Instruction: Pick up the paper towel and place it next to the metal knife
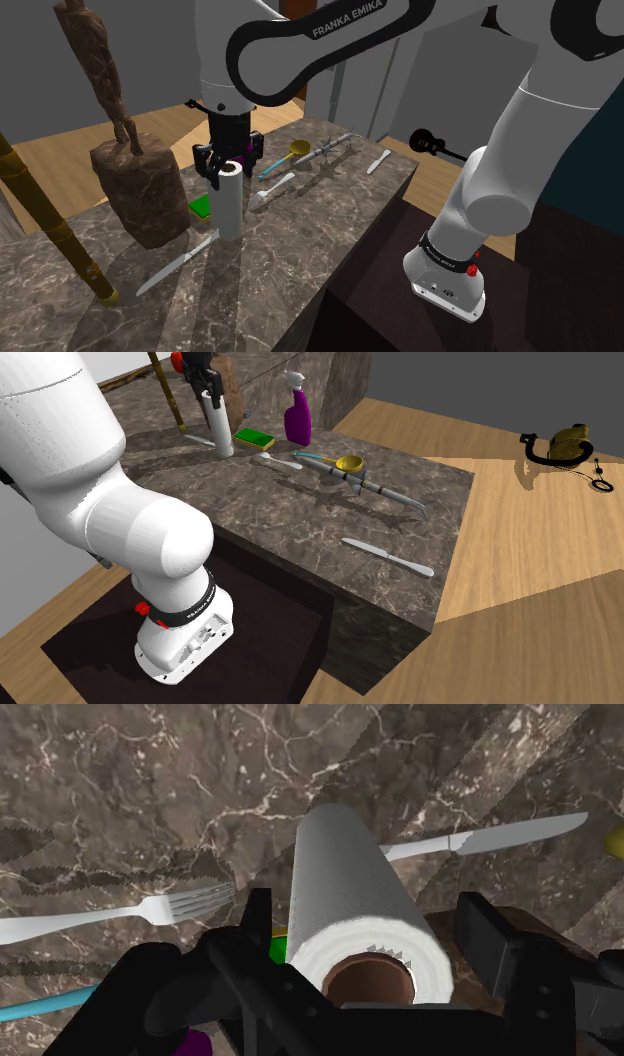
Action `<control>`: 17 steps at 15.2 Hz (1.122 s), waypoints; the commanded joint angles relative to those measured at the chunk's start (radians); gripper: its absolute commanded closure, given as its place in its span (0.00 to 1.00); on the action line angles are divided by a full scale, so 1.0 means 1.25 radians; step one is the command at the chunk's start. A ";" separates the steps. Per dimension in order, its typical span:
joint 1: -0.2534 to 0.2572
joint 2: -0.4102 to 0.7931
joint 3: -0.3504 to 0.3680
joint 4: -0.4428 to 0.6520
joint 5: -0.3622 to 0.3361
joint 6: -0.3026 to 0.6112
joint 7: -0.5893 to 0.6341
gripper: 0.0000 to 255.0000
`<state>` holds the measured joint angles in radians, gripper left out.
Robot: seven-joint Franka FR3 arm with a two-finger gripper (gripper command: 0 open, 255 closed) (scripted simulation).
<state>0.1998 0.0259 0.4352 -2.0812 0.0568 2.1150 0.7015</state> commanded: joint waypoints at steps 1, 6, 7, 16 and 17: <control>0.000 0.000 0.000 0.000 0.000 0.000 0.000 0.00; -0.002 -0.011 -0.001 0.016 0.005 -0.026 -0.003 0.00; -0.003 -0.021 -0.002 0.033 0.008 -0.052 -0.006 0.00; -0.005 -0.036 -0.005 0.065 0.014 -0.099 -0.011 0.00; -0.005 -0.036 -0.005 0.065 0.014 -0.099 -0.011 0.00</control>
